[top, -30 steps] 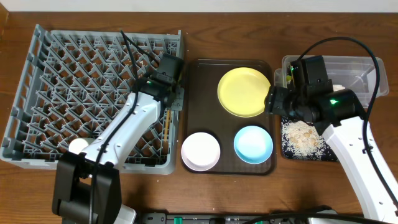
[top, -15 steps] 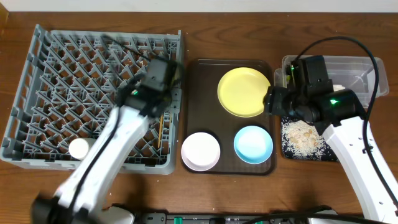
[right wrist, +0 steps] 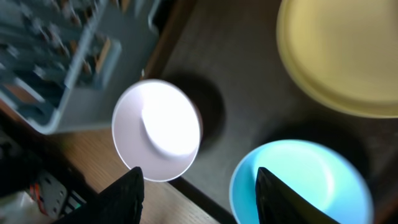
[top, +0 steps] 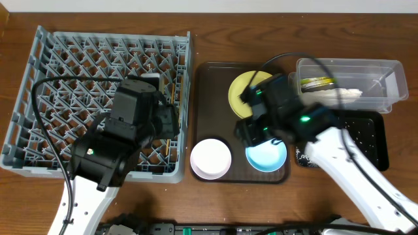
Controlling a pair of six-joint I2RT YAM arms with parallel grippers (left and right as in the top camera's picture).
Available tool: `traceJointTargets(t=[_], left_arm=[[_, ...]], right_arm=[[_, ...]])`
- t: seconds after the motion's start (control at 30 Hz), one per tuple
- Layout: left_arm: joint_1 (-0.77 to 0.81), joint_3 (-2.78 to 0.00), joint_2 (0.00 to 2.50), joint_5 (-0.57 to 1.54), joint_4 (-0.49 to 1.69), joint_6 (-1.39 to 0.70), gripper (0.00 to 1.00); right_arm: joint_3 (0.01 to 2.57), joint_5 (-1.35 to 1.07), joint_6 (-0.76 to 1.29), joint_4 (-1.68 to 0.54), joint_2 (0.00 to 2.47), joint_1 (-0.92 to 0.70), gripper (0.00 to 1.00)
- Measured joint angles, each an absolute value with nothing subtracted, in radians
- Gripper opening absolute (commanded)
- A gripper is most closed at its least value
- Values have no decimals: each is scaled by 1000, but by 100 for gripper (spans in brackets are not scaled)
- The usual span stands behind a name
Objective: Sort waste into correct bins and load items into the dishwasher
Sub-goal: 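Reach the left gripper to the light-blue bowl and grasp its rim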
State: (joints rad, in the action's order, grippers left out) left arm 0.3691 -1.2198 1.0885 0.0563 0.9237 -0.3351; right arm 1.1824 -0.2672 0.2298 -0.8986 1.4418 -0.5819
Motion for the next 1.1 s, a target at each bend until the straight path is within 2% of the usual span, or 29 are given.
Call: traceJointTargets(t=[0.13,0.23,0.43,0.53,0.73,0.9,1.0,1.1], left_arm=[[369,-1220,1097,62,940,-387,71],[369,-1220,1105,65,941,-405,75],[369,-1220,1128,93,935,-413,74],[379,-1220,1163,146,911,-371,74],[465,-1220,1322,259,855,-293,68],[598,-1220,1484,304,772,-245,68],[680,-1220,1573,314,722,-223,68],[745,-1220,1662,317,670,-209,67]], right_arm=[[1158,-244,258,-893,1540,-621,41],[1149,-212,286,-888,1596,-629,41],[1148,-179,310,-871,1598,-616,44],[1148,-150,346,-882,1565,-576,39],[1148,-96,432,-941,1434,-384,39],[1148,-72,491,-1007,1303,-145,61],[1148,-66,505,-1014,1238,-6,66],[1148,-67,516,-1013,1195,131,78]])
